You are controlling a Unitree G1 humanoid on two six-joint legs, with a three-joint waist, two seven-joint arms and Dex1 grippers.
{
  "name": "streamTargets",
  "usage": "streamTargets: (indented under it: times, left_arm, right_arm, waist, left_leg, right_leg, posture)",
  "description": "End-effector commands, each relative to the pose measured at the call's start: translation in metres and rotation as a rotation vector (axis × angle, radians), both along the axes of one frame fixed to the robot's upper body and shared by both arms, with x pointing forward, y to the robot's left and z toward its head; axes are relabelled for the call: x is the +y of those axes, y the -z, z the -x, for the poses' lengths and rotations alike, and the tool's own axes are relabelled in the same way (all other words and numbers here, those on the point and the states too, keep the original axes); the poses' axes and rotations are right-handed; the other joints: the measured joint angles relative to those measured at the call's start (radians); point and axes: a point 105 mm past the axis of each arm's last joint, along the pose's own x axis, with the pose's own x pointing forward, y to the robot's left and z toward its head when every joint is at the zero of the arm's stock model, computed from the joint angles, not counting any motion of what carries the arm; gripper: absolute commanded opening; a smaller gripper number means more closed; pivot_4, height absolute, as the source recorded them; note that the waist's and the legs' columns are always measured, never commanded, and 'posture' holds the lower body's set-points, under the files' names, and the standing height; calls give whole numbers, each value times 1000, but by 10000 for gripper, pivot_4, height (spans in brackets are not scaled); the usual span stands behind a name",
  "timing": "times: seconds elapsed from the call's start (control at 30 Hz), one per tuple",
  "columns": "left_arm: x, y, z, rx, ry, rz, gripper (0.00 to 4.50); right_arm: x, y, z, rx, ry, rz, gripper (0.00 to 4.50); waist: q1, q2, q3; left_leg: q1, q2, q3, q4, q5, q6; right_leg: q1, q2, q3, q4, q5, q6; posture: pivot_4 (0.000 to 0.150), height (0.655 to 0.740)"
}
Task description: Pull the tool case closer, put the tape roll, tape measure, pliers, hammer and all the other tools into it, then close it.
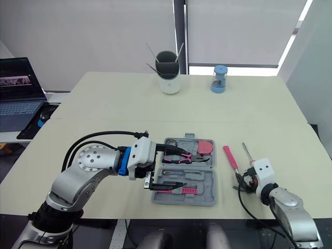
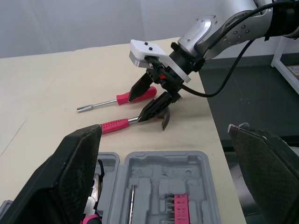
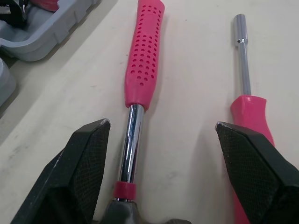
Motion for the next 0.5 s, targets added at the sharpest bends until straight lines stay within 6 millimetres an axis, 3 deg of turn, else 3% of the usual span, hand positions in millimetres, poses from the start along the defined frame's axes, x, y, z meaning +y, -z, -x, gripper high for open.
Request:
streamTargets:
  times: [0.03, 0.2, 0.5]
  left_arm:
    - [-2, -7, 6, -40, 26, 11, 45000]
    - [-3, -9, 8, -40, 35, 25, 45000]
    - [-3, -8, 8, -43, 38, 16, 45000]
  right_arm:
    - [6, -1, -2, -27, -34, 12, 38298]
    - [10, 7, -1, -6, -33, 0, 36623]
    - [6, 9, -5, -6, 1, 0, 12831]
  waist:
    - [0, 0, 0]
    - [0, 0, 0]
    - [0, 0, 0]
  left_leg:
    - [0, 0, 0, 0, 0, 0]
    - [0, 0, 0, 0, 0, 0]
    - [0, 0, 0, 0, 0, 0]
  right_leg:
    - [0, 0, 0, 0, 0, 0]
    - [0, 0, 0, 0, 0, 0]
    - [0, 0, 0, 0, 0, 0]
  posture:
    - [1500, 7400]
    - [1500, 7400]
    - [1500, 7400]
